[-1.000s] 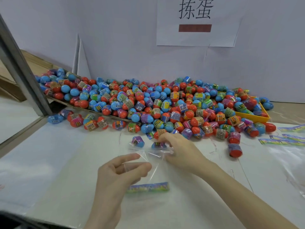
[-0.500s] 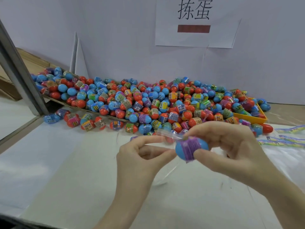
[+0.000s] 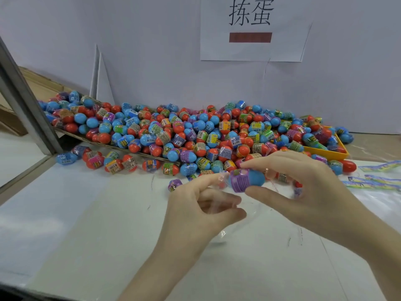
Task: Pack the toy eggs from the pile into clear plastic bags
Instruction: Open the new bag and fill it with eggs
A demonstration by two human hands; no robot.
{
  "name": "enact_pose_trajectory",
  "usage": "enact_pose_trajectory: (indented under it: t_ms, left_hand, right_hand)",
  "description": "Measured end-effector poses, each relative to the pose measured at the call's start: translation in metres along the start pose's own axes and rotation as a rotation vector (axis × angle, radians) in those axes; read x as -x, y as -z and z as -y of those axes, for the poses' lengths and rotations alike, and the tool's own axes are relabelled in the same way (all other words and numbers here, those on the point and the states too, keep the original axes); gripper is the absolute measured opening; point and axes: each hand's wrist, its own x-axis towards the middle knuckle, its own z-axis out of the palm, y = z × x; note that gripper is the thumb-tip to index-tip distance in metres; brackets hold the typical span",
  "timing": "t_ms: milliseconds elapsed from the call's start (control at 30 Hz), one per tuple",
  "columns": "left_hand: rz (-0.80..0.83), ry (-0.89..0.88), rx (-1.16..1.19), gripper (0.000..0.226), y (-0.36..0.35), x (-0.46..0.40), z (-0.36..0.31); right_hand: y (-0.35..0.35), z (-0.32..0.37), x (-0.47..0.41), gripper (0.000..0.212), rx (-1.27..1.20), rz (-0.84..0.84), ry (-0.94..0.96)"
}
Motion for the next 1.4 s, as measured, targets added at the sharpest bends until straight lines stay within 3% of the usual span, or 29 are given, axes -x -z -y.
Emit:
enact_pose_trajectory:
  t_ms: [233,467,600,700,800,867,900,967,1033,1133,1200,1267,1300,1400]
  left_hand:
    - [0.014,0.012,0.039,0.05,-0.002,-0.003,0.004]
    - [0.046,-0.004,0.134,0.034,-0.003,-0.004,0.003]
    - [-0.011,0.015,0.204,0.053,-0.006,-0.005,0.002]
    - [-0.064,0.027,0.243,0.042,-0.011,-0.006,0.0]
    - [-0.105,0.045,0.243,0.009,-0.015,-0.008,0.002]
    - [-0.13,0.048,0.23,0.011,-0.014,-0.01,0.005]
    - [-0.138,0.047,0.22,0.011,-0.014,-0.011,0.005]
    - [-0.156,0.042,0.208,0.011,-0.014,-0.011,0.005]
    - [-0.18,0.027,0.208,0.012,-0.015,-0.012,0.006]
    - [-0.207,-0.014,0.166,0.01,-0.017,-0.013,0.005]
    - [-0.216,-0.04,0.142,0.01,-0.016,-0.012,0.005]
    - [-0.203,-0.041,0.163,0.013,-0.015,-0.011,0.004]
    - [-0.182,-0.035,0.186,0.016,-0.014,-0.011,0.004]
    - [-0.13,0.004,0.269,0.035,-0.012,-0.011,0.005]
  right_hand:
    - [0.001,-0.005,0.0,0.032,0.277,0.072,0.165]
    - [0.002,-0.001,0.0,0.033,0.335,0.129,0.151]
    - [0.005,0.001,-0.001,0.031,0.371,0.14,0.173]
    - [0.003,0.001,0.005,0.024,0.396,0.065,0.245]
    - [-0.007,0.009,-0.011,0.035,0.307,0.158,0.147]
    - [-0.015,0.002,-0.025,0.016,0.229,0.27,0.102]
    - [-0.014,0.001,-0.023,0.016,0.143,0.293,-0.023]
    - [-0.014,-0.013,-0.018,0.034,-0.035,0.322,-0.164]
    - [-0.01,-0.022,-0.009,0.044,0.005,0.366,-0.283]
    - [-0.01,-0.017,-0.014,0.046,-0.053,0.405,-0.266]
    - [0.0,-0.009,-0.005,0.048,-0.127,0.289,-0.227]
    - [0.006,-0.002,0.011,0.005,-0.325,0.114,-0.141]
    - [0.008,-0.001,0.015,0.024,-0.408,0.075,-0.088]
    - [0.004,-0.011,0.021,0.045,-0.547,-0.018,-0.039]
